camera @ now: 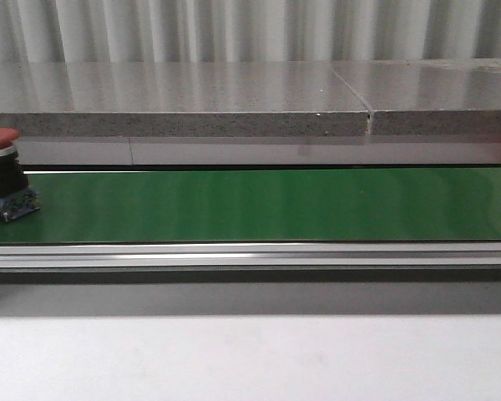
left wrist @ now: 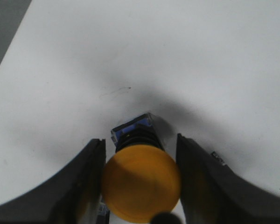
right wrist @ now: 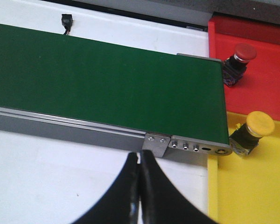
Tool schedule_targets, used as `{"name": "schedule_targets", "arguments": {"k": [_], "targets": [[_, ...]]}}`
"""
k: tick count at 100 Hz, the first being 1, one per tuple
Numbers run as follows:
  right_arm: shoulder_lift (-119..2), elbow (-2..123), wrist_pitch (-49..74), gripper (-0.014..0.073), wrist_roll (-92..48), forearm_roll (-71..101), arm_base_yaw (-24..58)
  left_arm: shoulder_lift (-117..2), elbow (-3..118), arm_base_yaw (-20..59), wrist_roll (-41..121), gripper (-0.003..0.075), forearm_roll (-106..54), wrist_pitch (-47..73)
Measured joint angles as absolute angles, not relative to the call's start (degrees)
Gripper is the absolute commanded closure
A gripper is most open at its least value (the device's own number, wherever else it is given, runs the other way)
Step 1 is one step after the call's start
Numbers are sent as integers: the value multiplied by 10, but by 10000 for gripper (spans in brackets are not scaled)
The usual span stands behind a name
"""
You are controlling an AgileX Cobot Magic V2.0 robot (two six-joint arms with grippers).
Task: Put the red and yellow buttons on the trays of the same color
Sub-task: 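Grasp a yellow-capped button with the left gripper and lift it, then lower the yellow button onto the belt and open the left gripper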
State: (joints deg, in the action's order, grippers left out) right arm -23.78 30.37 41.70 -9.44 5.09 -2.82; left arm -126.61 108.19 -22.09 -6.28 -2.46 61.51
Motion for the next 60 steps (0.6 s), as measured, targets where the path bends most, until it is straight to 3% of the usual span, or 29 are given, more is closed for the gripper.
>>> {"name": "schedule_targets", "arguments": {"k": [35, 60], "targets": [[-238, 304, 417, 661, -94, 51, -28, -1179, 1075, -221, -49, 510, -25, 630], [-238, 304, 417, 661, -94, 51, -28, -1076, 1000, -222, -36, 510, -25, 626]]}}
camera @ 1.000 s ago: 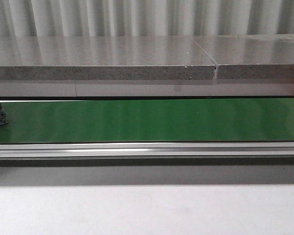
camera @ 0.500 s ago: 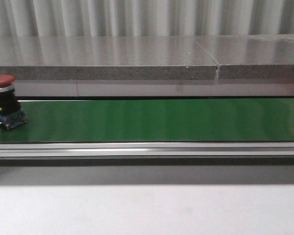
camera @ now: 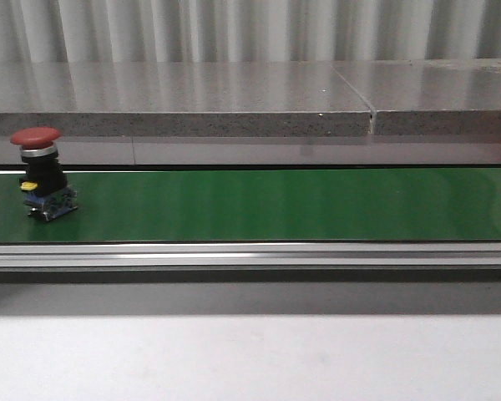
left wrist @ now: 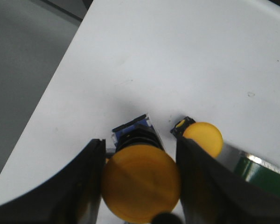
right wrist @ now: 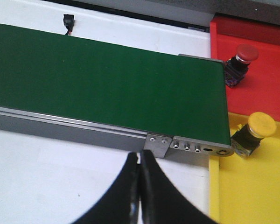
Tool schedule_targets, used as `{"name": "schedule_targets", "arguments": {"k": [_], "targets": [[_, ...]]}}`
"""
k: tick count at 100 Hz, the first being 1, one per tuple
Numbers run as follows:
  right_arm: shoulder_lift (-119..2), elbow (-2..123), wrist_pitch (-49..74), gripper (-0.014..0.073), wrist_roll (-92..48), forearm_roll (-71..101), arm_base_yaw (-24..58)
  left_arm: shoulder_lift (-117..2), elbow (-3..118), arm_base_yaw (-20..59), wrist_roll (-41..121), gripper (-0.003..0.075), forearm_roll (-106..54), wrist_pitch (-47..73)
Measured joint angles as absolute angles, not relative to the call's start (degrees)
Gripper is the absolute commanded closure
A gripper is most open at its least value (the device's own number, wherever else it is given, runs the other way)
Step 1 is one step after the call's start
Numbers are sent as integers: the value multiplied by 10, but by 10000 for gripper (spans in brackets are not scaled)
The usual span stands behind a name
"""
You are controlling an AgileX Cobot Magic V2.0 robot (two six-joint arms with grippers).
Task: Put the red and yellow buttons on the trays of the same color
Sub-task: 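Lower the yellow button onto the belt and open the left gripper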
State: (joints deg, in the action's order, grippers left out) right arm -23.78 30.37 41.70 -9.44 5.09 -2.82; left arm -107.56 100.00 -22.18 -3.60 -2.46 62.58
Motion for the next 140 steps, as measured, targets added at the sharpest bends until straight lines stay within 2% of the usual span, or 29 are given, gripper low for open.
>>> {"name": "schedule_targets", "arguments": {"k": [15, 40, 69, 97, 106, 115, 119, 125, 140], "targets": [[-238, 304, 417, 661, -94, 51, -28, -1003, 933, -210, -35, 510, -25, 608], [-238, 304, 417, 661, -94, 51, -28, -924, 825, -142, -35, 510, -27, 577], [-238, 304, 417, 661, -94, 51, -28, -919, 756, -73, -35, 510, -30, 549], [-238, 304, 417, 661, -94, 51, -28, -946, 745, -62, -35, 506, -29, 543], [-238, 304, 417, 661, -94, 51, -28, -956, 745, -62, -35, 436, -31, 539], [-238, 304, 417, 661, -94, 51, -28, -956, 745, -62, -23, 259, -44, 539], [-238, 304, 417, 661, -94, 51, -28, -956, 744, -62, -16, 203, -51, 539], [-238, 304, 417, 661, -94, 51, -28, -956, 744, -62, -7, 180, -62, 539], [-238, 304, 417, 661, -94, 51, -28, -941, 744, -62, 0, 215, -76, 530]]}}
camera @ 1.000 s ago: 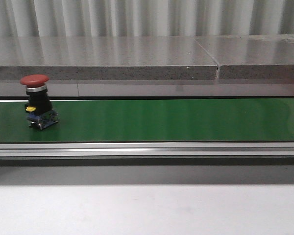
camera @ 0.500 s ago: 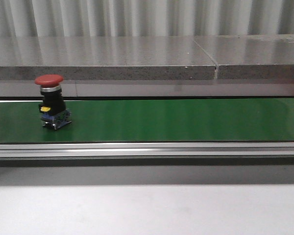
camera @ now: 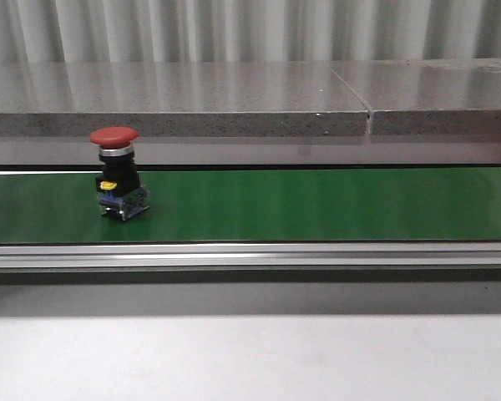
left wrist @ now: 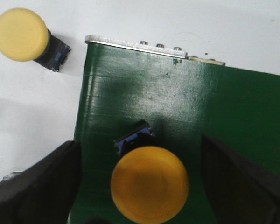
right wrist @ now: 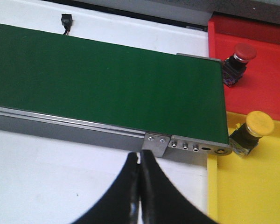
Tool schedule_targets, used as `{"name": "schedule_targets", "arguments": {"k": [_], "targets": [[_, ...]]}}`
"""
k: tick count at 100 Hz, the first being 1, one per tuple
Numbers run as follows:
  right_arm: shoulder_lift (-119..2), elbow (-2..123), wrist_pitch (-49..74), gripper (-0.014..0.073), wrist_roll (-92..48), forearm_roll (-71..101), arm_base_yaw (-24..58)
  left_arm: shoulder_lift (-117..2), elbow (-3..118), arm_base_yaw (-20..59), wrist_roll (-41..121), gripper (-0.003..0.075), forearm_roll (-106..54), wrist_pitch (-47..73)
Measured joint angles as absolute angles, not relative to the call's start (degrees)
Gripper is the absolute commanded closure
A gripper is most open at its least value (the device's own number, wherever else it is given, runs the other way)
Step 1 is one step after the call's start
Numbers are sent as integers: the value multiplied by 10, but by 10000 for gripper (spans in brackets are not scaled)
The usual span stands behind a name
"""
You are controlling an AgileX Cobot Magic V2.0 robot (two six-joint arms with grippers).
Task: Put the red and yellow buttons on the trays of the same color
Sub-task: 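Lower the yellow button onto the belt and open the left gripper, then move the right gripper above the red button riding on the belt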
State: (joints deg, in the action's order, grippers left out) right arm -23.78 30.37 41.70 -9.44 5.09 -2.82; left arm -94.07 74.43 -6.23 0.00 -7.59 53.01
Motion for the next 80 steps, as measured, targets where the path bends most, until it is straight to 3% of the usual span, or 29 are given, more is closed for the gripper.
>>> {"name": "schedule_targets", "arguments": {"k": [13, 20, 39, 80], "targets": [[-238, 304, 417, 661, -94, 51, -28, -909, 744, -62, 22, 281, -77, 529], [-238, 304, 417, 661, -94, 51, -28, -888, 744, -62, 32, 367, -78, 529], [-238, 304, 417, 661, -94, 51, -28, -826, 725, -48, 52, 739, -78, 518], [-238, 304, 417, 661, -94, 51, -28, -712, 624, 57, 68, 740, -80, 451]]}}
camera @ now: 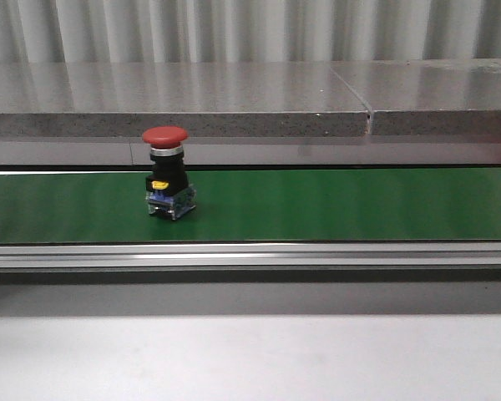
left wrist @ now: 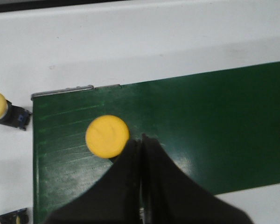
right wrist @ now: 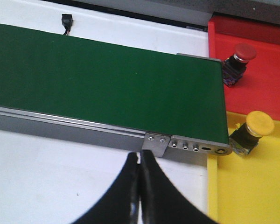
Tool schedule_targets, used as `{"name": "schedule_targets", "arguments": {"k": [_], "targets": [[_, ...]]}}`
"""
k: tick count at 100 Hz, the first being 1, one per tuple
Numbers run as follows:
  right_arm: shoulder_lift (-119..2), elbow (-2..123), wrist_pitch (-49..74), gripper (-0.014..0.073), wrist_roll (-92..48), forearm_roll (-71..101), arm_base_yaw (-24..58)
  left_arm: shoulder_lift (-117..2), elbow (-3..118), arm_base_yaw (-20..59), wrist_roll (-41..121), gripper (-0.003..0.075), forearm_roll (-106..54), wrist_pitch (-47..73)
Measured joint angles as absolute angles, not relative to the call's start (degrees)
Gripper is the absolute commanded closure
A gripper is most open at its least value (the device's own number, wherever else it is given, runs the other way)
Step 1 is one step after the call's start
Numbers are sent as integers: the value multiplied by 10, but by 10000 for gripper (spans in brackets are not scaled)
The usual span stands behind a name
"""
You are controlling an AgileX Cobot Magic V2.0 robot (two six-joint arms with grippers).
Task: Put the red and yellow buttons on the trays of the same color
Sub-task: 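Move the right gripper above the red button riding on the belt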
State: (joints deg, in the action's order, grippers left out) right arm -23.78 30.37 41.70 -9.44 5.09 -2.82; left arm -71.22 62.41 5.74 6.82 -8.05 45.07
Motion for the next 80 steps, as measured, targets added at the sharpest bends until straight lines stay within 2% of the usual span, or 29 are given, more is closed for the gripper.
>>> {"name": "schedule_targets", "arguments": {"k": [61, 80], "targets": [[-238, 304, 417, 661, -94, 51, -28, -455, 398, 81, 69, 740, -96, 401], [-289, 328, 433, 661, -94, 51, -6, -389, 353, 81, 69, 740, -96, 401]]}}
